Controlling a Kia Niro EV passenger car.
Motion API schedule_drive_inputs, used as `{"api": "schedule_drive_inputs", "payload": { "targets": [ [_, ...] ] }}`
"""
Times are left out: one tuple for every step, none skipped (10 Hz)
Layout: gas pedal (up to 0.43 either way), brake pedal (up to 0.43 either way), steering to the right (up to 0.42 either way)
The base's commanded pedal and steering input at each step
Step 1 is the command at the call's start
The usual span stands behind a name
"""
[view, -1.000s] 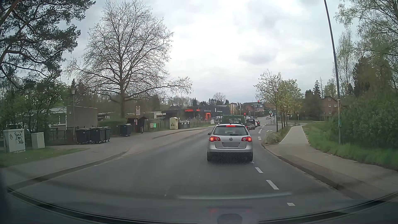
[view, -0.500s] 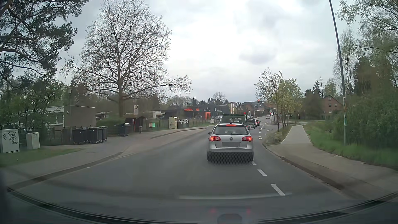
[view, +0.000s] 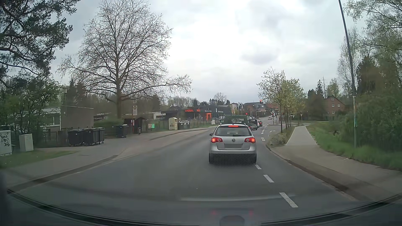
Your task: Follow the waypoints while adhering to traffic rules and regulations
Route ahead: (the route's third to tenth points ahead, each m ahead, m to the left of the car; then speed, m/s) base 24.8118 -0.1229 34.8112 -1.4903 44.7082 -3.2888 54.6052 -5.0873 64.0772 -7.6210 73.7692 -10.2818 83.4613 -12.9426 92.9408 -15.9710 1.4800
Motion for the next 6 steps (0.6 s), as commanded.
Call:
{"api": "schedule_drive_inputs", "payload": {
  "targets": [
    [0.0,0.006,0.026],
    [0.0,0.006,0.026],
    [0.0,0.006,0.026],
    [0.0,0.006,0.026],
    [0.0,0.006,0.026],
    [0.0,0.006,0.026]
  ]
}}
